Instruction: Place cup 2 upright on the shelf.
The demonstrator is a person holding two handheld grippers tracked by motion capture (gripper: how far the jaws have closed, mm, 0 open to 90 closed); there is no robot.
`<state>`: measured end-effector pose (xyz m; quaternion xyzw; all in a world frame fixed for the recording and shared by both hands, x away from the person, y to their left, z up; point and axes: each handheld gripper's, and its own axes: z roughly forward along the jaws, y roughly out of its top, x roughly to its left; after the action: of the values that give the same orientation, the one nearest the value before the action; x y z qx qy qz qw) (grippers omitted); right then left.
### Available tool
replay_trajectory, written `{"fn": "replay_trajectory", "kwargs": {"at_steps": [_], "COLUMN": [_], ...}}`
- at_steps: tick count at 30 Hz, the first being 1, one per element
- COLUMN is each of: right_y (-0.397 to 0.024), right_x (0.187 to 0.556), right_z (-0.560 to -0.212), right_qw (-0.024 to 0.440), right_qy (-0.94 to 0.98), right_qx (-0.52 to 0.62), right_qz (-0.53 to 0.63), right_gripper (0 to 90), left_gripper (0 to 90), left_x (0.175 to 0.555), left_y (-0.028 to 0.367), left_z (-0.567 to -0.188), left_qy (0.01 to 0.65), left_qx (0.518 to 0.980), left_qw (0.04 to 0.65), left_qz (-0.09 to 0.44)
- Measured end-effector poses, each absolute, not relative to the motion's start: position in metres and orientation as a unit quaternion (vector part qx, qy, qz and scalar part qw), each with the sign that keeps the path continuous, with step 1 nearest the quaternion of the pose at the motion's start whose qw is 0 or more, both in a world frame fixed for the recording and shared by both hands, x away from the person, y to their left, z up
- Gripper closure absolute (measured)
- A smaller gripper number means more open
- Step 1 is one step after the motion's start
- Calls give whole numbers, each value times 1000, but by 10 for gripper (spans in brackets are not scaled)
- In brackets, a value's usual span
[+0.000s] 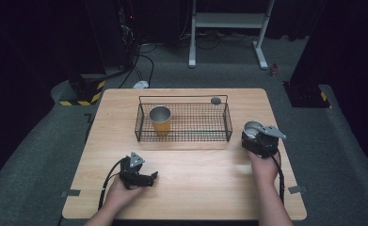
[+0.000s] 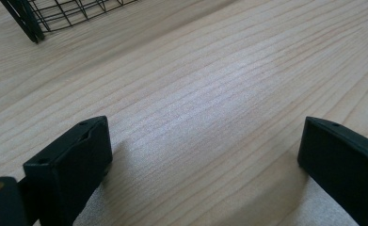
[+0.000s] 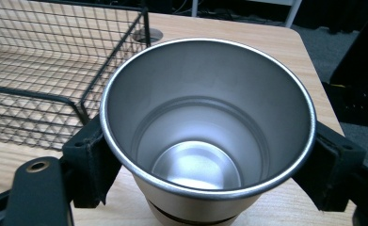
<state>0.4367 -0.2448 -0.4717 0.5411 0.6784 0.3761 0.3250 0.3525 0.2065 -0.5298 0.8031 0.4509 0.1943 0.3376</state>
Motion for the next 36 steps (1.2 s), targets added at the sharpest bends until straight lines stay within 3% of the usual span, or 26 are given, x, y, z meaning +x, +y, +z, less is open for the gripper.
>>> {"fn": "replay_trajectory", "kwargs": {"at_steps": [18,36], "right_y": [-224,-191], "right_x": [408,418], "right_z": [-441,-413], "right_qw": [335,333], "right_qy": [681,693], "right_qx": [503,468], "right_qz": [414,435], "right_gripper": [188,187], "left_gripper": [37,37], "left_x": [352,352], "left_y": [206,207], "left_z": [-530,-530], "left_qy": [451,451], "left_qx": [803,803], "left_qw": [337,337], "left_qz": [194,194]}}
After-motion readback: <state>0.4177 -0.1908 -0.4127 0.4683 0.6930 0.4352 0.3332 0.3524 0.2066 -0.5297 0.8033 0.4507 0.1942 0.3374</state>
